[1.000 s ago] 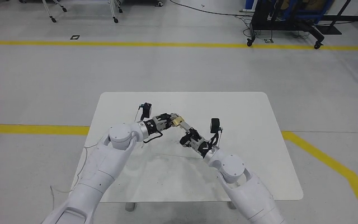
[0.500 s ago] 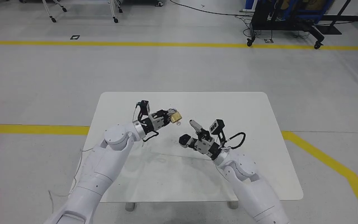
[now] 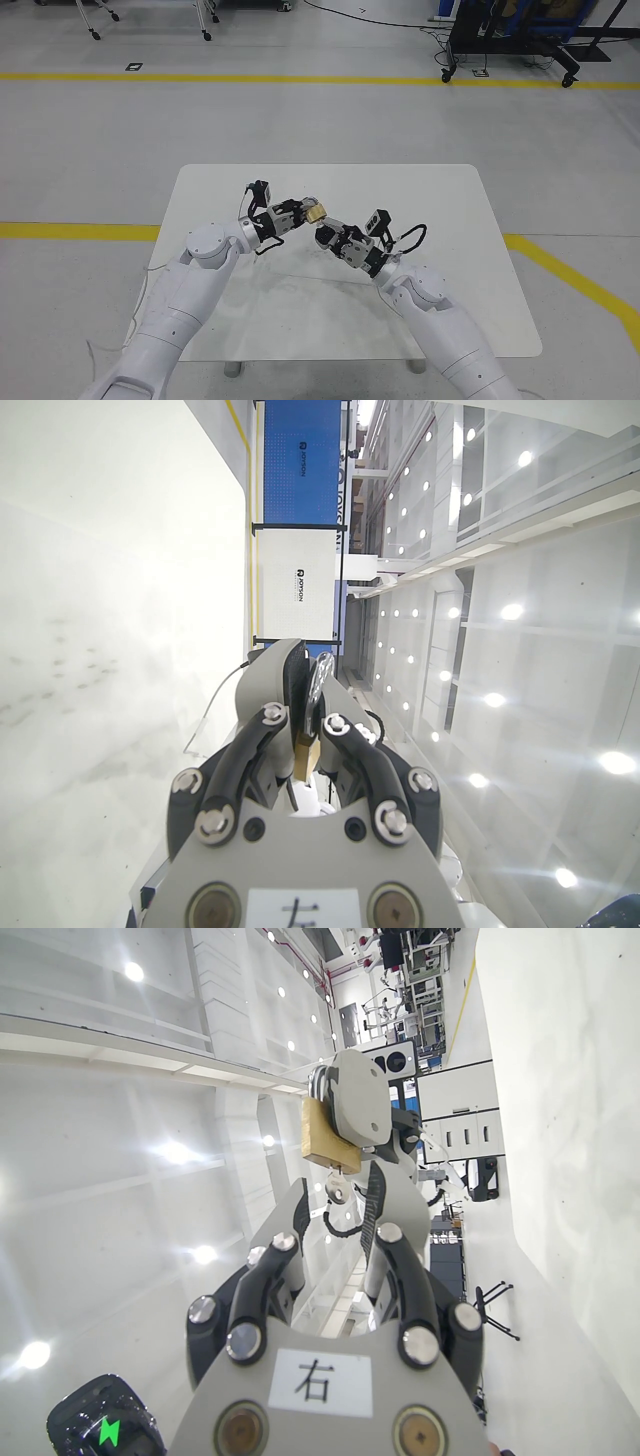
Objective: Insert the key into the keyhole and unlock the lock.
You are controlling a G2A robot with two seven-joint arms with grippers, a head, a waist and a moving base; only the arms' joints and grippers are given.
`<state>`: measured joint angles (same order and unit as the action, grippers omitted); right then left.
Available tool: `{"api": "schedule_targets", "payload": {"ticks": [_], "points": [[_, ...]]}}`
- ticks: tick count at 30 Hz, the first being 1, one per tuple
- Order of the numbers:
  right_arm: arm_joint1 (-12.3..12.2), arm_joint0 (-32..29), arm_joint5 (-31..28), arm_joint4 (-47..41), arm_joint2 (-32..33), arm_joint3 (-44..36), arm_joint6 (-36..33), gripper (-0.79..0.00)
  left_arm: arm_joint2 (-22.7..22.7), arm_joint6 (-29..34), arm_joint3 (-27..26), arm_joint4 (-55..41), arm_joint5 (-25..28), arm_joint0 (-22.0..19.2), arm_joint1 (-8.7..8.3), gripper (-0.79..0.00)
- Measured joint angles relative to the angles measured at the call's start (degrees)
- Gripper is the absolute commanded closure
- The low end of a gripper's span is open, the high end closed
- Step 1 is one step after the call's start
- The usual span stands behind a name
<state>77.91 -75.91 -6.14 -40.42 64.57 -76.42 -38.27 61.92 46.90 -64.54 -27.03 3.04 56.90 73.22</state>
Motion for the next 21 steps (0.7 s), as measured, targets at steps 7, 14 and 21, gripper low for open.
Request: {"api": "schedule_targets", "payload": {"ticks": [7, 14, 21], "points": [[0.01, 0.81, 0.72, -1.72, 0.17, 1.45, -2.18, -0.022, -0.09, -0.15, -0.19, 0.84, 0.22, 0.06, 0.0, 0.0], [0.15, 2.2, 4.11, -5.33, 0.1, 3.55, -4.6, 0.0, -0.03, -0.37, -0.44, 1.66, 1.09, 0.21, -0.02, 0.0], [0.34, 3.91, 10.3, -13.42, 0.61, 6.8, -11.16, 0.0, -0.44, -2.11, -1.45, 4.66, 4.4, 0.94, -0.03, 0.0]]}}
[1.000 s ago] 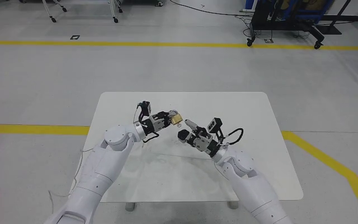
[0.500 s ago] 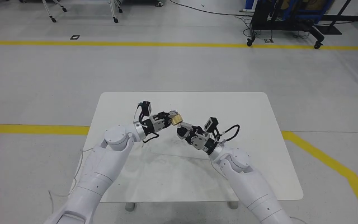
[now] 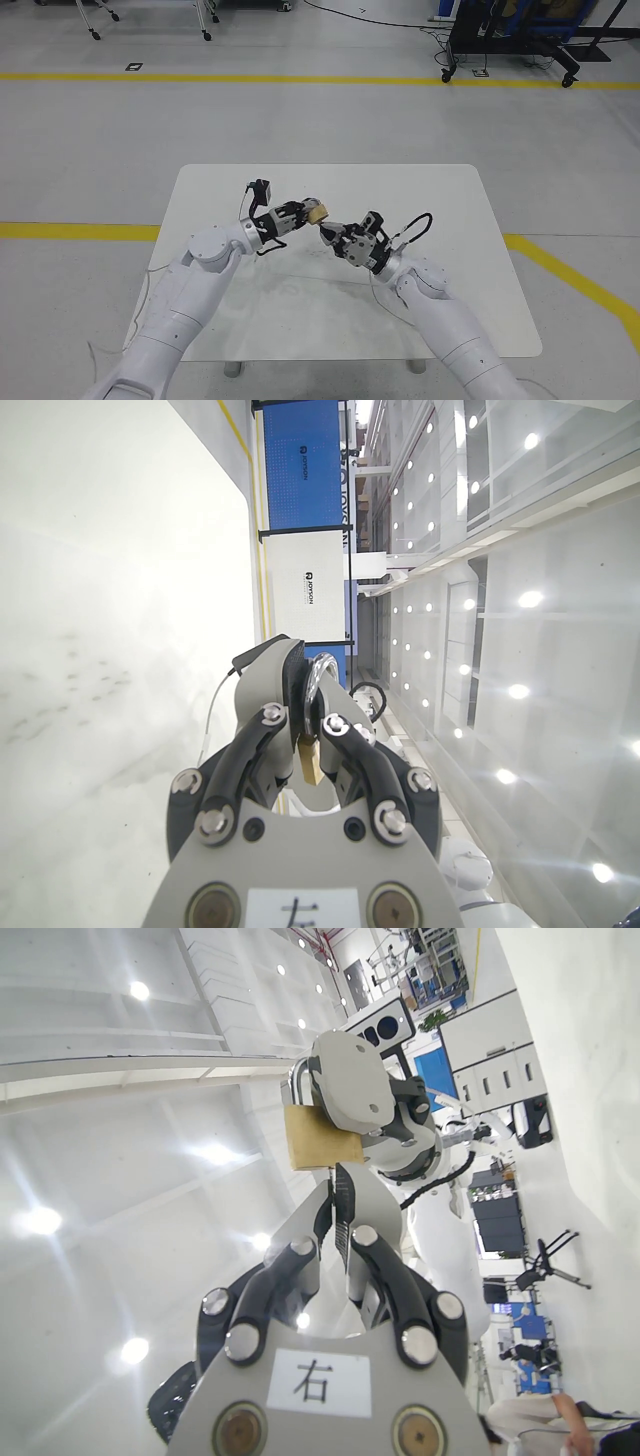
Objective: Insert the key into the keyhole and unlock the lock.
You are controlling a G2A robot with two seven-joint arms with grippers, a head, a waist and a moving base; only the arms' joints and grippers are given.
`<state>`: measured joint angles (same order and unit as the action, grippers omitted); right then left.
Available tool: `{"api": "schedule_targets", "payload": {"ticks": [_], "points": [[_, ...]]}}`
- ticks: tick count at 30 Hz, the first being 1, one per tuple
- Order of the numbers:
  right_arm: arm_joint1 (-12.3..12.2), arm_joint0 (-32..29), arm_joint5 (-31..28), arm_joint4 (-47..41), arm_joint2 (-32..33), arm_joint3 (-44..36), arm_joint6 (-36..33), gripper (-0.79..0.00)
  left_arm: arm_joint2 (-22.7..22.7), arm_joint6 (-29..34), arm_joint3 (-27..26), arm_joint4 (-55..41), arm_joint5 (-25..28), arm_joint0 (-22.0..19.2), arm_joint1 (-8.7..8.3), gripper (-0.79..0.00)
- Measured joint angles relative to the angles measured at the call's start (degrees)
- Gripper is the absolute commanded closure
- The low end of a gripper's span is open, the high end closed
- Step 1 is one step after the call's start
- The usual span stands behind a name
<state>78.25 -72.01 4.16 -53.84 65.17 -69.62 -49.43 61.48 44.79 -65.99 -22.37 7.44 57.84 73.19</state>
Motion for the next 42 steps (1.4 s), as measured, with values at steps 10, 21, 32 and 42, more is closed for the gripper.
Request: {"api": "schedule_targets", "payload": {"ticks": [10, 21, 32, 42], "points": [[0.48, 4.27, 3.67, -6.2, -0.17, 8.56, -7.62, -0.086, 0.41, -1.27, -1.22, 1.1, 4.44, 1.4, -0.04, 0.0], [-1.04, 0.13, -7.28, 4.88, 2.78, 1.94, -3.85, -0.785, 0.63, -2.57, -1.22, 0.89, 2.67, 1.32, 0.08, 0.0], [-4.13, -12.92, -16.2, 8.22, 17.75, -12.36, 2.48, -0.785, -4.99, -6.3, 0.04, 19.59, -0.29, -0.52, 0.16, 0.0], [-4.13, -12.86, -16.17, 8.27, 17.69, -12.23, 2.4, -0.785, -12.2, -8.77, 4.3, 34.42, -8.03, -3.67, 1.58, 0.0]]}}
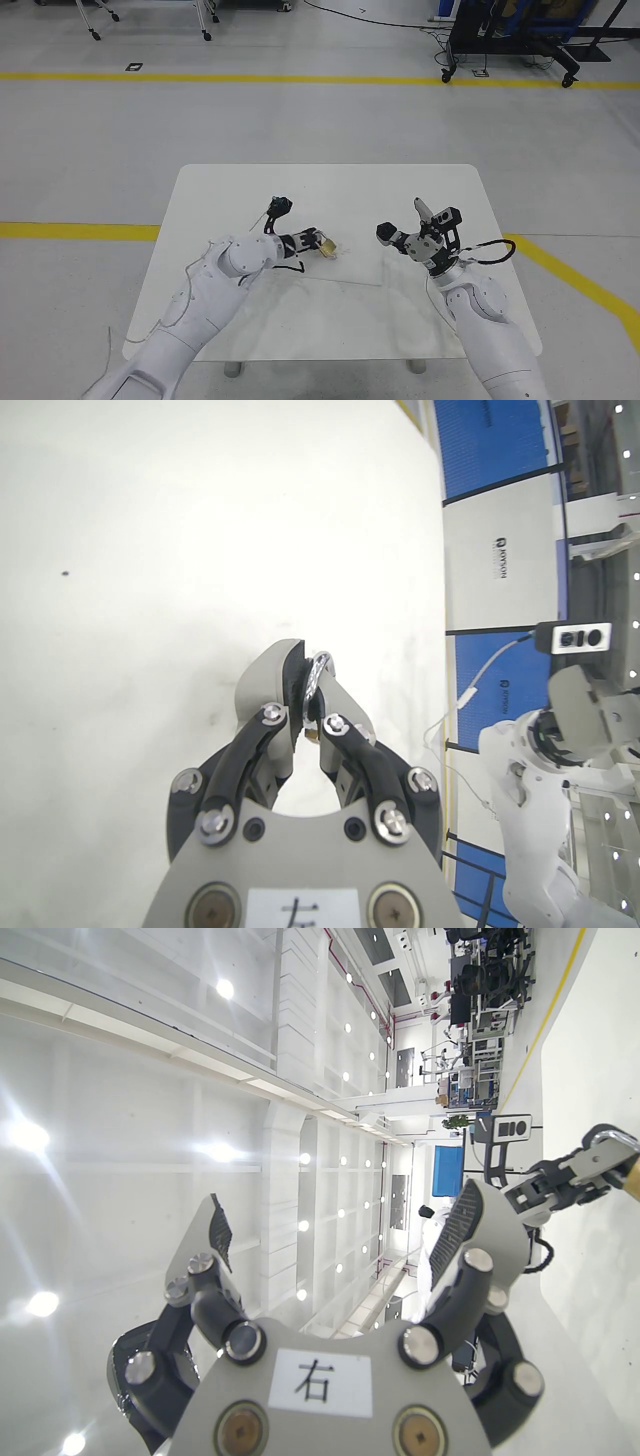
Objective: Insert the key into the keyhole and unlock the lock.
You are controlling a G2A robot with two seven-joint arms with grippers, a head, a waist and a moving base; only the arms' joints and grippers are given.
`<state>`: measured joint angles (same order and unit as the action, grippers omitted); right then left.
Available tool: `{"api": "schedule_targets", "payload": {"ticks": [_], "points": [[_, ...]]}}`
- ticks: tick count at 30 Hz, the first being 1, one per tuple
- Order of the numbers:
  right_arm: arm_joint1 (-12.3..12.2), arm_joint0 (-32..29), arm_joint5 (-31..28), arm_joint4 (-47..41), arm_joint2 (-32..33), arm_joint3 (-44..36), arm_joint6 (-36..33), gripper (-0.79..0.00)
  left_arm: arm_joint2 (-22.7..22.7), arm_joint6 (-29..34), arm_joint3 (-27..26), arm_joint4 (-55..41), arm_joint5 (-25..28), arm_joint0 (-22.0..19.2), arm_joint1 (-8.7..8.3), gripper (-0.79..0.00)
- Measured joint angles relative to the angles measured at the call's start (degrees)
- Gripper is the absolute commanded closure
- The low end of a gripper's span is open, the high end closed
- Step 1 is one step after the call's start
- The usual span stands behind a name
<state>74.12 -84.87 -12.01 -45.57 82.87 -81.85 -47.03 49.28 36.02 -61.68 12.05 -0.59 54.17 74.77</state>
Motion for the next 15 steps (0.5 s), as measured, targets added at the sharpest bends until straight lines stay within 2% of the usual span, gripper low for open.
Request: {"api": "schedule_targets", "payload": {"ticks": [1, 2, 3, 4, 5, 11, 15], "points": [[0.0, 0.0, 0.0, 0.0, 0.0, 0.0, 0.0, -0.785, -0.4, -0.44, 0.38, 0.59, -0.43, -0.24, 0.17, -0.031], [0.0, 0.0, 0.0, 0.0, 0.0, 0.0, 0.0, -0.785, -0.6, -0.69, 0.6, 0.76, -0.54, -0.38, 0.3, -0.163], [0.0, 0.0, 0.0, 0.0, 0.0, 0.0, 0.0, -0.785, -0.74, -0.82, 0.8, 0.77, -0.55, -0.49, 0.41, -0.215], [0.0, 0.0, 0.0, 0.0, 0.0, 0.0, 0.0, -0.785, -0.86, -0.78, 1.05, 0.69, -0.48, -0.61, 0.53, -0.606], [0.0, 0.0, 0.0, 0.0, 0.0, 0.0, 0.0, -0.785, -0.9, -0.56, 1.2, 0.54, -0.39, -0.69, 0.6, -0.785], [0.0, 0.0, 0.0, 0.0, 0.0, 0.0, 0.0, -0.785, -0.03, 3.5, 1.77, -2.37, 0.21, -1.05, 0.7, -0.785], [0.0, 0.0, 0.0, 0.0, 0.0, 0.0, 0.0, -0.785, 1.0, 9.67, 1.51, -7.97, -0.52, -1.26, 0.81, -0.785]]}}
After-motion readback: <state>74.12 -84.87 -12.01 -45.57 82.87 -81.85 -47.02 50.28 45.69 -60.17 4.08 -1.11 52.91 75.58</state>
